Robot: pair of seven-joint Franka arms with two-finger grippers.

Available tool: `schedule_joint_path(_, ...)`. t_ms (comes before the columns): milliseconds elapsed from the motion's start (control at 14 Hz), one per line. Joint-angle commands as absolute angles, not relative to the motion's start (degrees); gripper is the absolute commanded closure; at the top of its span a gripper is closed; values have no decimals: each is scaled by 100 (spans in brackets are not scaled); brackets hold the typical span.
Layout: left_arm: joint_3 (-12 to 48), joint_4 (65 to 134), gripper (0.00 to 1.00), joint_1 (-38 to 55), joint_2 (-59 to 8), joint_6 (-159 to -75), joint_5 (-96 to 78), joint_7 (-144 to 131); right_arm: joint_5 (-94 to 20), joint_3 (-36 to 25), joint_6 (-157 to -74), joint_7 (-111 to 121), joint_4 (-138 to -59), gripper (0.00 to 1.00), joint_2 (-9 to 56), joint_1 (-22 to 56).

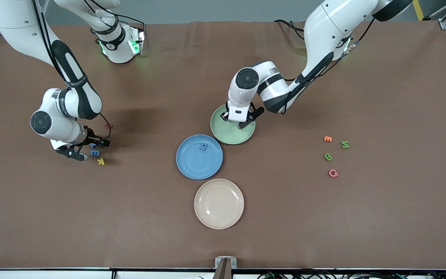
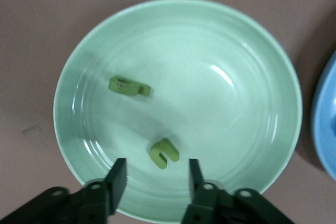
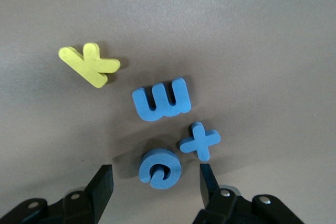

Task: Sort letters by color into matching plates
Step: 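Lower the green letter onto the green plate with the left gripper and release, then grasp the green B with the left gripper while the right gripper grasps blue e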

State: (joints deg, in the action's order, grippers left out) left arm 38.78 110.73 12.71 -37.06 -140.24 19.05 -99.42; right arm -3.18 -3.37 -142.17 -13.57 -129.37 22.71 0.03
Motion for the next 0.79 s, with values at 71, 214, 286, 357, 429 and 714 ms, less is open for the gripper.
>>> schedule_joint_path(71, 3893, 11048, 0, 802, -3122, -13536, 2065, -10012, -237, -334, -14326, -1485, -13008, 33, 2268, -9)
schedule_joint_path(214, 3902, 11030, 0, 389, -2744, -13299, 2083, -9531, -237, -325, -14335, -1485, -13008, 40, 2276, -17)
schedule_joint_path(286, 3902, 11030, 0, 126, -2638, -13237, 2092, -9197, -246, -334, -14335, -1485, -13008, 45, 2276, -18)
schedule_joint_path(357, 3902, 11030, 0, -173, -2541, -13175, 2092, -8811, -246, -325, -14326, -1485, -13008, 50, 2268, -9)
schedule_joint_path(429, 3902, 11030, 0, -419, -2514, -13157, 2092, -8398, -246, -334, -14326, -1485, -12999, 56, 2268, -17)
schedule_joint_path(714, 3885, 11048, 1, -1386, -2566, -13157, 2092, -7061, -246, -334, -14309, -1485, -12973, 75, 2259, -18)
